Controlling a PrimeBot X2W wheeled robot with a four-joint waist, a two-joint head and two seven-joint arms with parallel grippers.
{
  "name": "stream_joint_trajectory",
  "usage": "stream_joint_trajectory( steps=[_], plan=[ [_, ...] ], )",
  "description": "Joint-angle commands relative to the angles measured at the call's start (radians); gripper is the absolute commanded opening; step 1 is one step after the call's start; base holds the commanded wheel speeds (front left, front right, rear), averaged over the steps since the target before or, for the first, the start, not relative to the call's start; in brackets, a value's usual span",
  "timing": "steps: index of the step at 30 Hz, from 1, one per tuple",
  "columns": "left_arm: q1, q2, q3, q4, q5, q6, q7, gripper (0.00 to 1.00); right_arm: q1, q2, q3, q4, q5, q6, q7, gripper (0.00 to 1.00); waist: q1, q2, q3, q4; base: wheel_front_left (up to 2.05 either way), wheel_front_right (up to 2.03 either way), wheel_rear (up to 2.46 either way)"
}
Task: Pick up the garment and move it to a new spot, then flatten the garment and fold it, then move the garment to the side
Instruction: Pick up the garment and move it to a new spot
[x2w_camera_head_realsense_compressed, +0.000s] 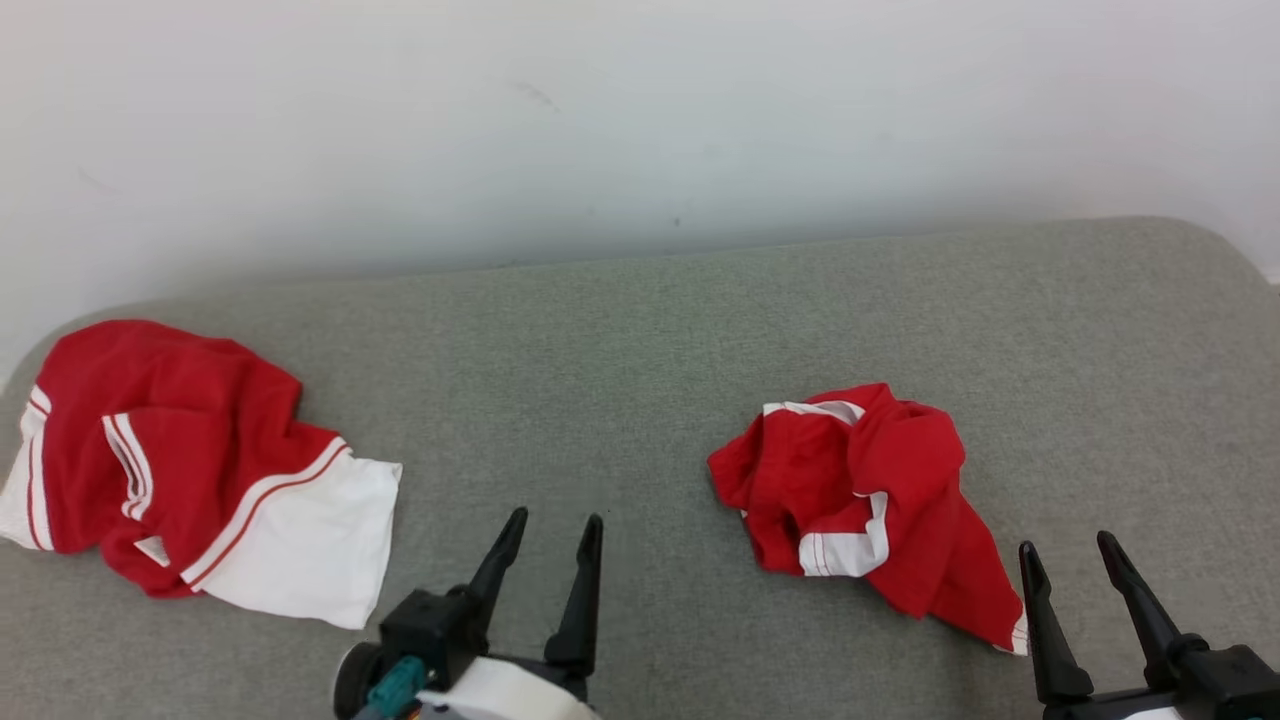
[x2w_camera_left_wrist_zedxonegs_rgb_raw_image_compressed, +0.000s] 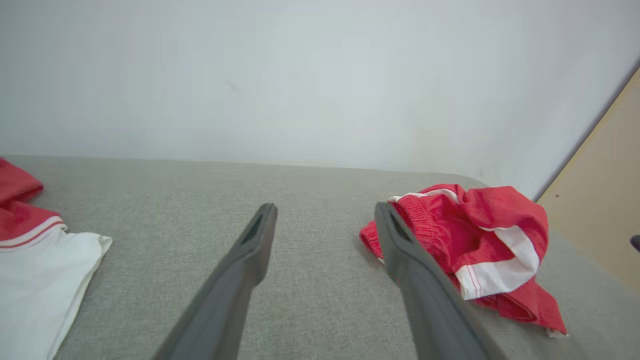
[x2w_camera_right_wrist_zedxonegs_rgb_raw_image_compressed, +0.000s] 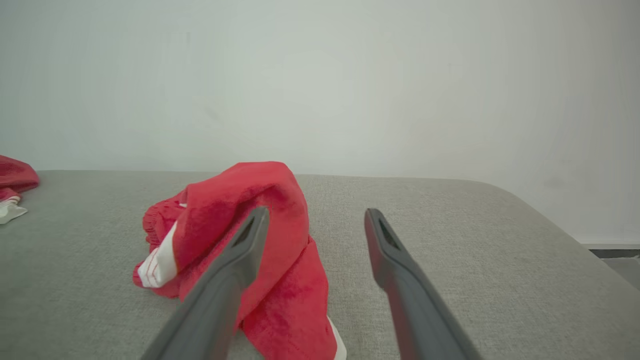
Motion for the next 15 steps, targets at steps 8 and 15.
stream_joint_trajectory(
  steps=[8, 15],
  plan=[
    [0.174, -0.029, 0.162, -0.071, 0.152, -0.052, 0.000, 1.00, 0.044, -0.003, -0.006, 0.007, -0.008, 0.000, 0.000, 1.00, 0.0000, 0.0000, -0.046, 0.059, 0.00, 0.00, 0.00],
    [0.275, -0.051, 0.273, -0.123, 0.224, -0.089, 0.000, 1.00, 0.071, -0.002, -0.018, 0.005, -0.006, 0.000, 0.000, 1.00, 0.0000, 0.0000, -0.065, 0.085, 0.00, 0.00, 0.00]
  ],
)
